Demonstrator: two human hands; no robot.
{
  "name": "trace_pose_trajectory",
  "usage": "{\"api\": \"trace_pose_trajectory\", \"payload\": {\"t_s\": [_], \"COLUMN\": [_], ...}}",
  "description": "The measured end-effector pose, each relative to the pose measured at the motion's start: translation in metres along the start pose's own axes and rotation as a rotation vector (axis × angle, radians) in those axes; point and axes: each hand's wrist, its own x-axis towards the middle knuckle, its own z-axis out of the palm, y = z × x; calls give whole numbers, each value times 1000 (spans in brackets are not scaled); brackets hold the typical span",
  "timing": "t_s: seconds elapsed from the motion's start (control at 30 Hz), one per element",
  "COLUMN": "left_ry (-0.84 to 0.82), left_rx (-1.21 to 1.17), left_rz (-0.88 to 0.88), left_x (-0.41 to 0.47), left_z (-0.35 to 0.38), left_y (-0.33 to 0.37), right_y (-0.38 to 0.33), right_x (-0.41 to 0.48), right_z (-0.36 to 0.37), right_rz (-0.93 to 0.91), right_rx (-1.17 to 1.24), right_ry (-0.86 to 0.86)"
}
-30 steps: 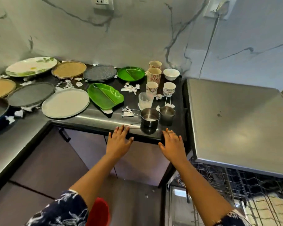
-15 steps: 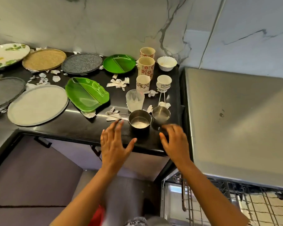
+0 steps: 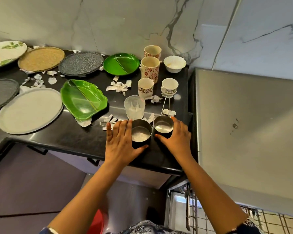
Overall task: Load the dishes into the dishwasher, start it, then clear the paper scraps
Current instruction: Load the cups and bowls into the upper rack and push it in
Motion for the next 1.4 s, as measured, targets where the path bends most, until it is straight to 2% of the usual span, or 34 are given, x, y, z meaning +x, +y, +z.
{"api": "trace_pose_trajectory", "payload": {"t_s": [0.27, 0.47, 0.7, 0.8, 0.97, 1.1, 1.4], "left_ry": [8, 180, 320, 296, 162, 46, -165], "left_rx": [-48, -158, -290, -369, -439, -464, -572], "left_rz": [14, 57, 178, 194, 208, 246, 291], "left_x": [12, 2, -46, -85, -162, -212, -281], "left_z": [-7, -17, -58, -75, -88, -89, -61], "left_y": [-10, -12, -15, -19, -15, 1, 78], "right_y": [5, 1, -10, -10, -3, 14, 90], "right_x": [3, -11, -81, -133, -240, -310, -394], "right_z": [2, -15, -49, -59, -60, -59, -72], "right_rz": [-1, -63, -175, -160, -13, 85, 408], "right_rx": [179, 393, 543, 648, 844, 890, 1044], "right_ry": [53, 70, 229, 267, 247, 235, 366]}}
